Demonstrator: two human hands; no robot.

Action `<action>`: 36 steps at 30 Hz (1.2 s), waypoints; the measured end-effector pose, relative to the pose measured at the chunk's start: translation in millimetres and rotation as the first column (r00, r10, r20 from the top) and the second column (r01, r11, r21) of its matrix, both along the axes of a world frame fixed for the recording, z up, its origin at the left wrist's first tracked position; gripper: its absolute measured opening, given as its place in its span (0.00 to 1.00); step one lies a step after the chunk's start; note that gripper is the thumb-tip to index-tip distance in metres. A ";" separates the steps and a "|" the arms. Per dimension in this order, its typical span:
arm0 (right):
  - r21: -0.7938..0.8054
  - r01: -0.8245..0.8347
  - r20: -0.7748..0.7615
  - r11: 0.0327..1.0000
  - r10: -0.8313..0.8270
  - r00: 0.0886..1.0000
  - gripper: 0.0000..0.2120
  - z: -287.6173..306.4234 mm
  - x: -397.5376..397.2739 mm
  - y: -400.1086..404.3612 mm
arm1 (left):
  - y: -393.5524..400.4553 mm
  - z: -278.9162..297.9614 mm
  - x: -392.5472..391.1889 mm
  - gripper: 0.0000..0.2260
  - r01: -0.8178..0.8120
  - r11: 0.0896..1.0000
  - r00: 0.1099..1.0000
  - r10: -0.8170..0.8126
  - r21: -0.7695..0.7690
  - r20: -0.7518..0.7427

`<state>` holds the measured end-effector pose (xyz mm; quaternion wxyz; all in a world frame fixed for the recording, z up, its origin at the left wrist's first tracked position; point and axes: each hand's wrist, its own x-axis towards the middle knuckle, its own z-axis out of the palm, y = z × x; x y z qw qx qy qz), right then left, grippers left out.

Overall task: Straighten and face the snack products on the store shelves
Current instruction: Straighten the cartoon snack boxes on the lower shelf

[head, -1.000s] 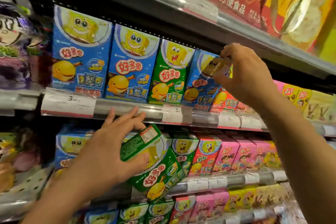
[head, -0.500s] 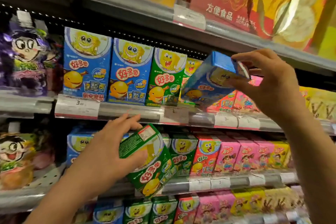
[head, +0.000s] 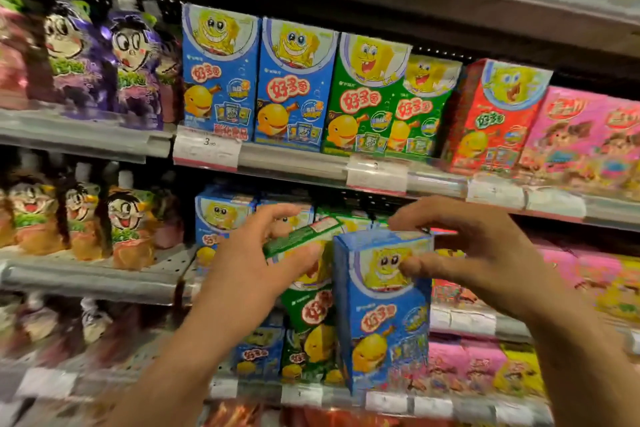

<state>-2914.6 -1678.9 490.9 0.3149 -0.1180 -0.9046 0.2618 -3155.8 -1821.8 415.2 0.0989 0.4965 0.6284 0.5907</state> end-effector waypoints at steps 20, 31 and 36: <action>-0.115 0.059 -0.053 0.992 -0.066 0.996 0.19 -91.1 -16.3 -2.2 | 2.1 -30.3 44.8 0.31 0.105 0.981 0.987 -0.123 -0.164 -0.101; -0.529 -0.021 -0.104 0.849 -0.041 0.994 0.40 -95.8 -7.1 -24.4 | 16.0 -34.9 50.2 0.28 0.433 0.897 0.896 -0.416 -0.094 0.156; -0.511 0.027 -0.182 0.859 -0.139 0.973 0.45 -92.1 -2.2 -29.6 | 22.2 -24.1 60.2 0.30 0.436 0.899 0.892 -0.425 -0.046 0.156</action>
